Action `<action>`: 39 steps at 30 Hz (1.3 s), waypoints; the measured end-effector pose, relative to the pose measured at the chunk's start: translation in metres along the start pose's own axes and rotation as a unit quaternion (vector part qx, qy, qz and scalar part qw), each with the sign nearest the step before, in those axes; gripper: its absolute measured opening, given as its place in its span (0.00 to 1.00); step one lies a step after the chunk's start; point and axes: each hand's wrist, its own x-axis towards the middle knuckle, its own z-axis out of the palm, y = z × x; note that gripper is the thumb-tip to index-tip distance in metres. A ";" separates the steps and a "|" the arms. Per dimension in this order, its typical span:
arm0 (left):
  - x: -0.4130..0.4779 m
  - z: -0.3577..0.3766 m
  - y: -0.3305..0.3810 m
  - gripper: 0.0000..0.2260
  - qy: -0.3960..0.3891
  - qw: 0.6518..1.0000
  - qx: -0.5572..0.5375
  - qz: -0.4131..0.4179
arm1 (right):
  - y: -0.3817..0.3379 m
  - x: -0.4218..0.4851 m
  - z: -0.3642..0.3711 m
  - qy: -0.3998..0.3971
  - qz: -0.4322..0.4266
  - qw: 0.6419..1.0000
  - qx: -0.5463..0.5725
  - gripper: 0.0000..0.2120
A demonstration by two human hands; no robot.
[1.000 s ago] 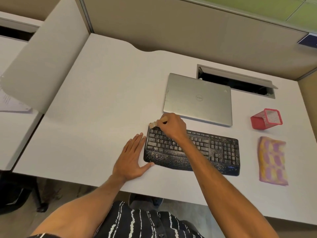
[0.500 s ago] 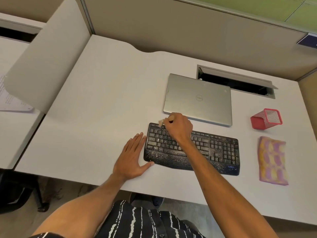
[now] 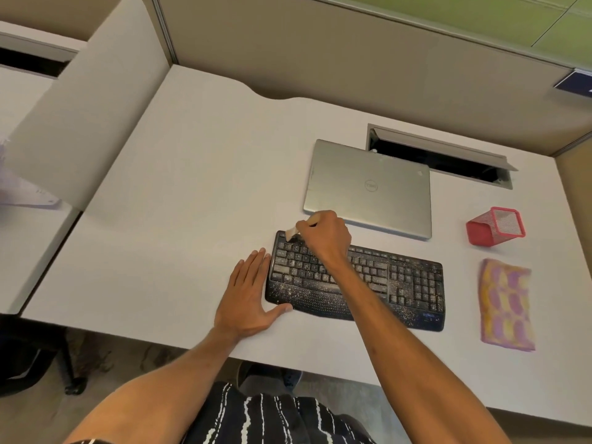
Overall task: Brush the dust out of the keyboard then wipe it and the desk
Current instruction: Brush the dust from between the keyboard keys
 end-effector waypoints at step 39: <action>0.001 -0.002 0.003 0.54 0.008 1.000 -0.001 -0.002 | 0.029 -0.002 -0.018 0.032 -0.001 0.999 0.014 0.12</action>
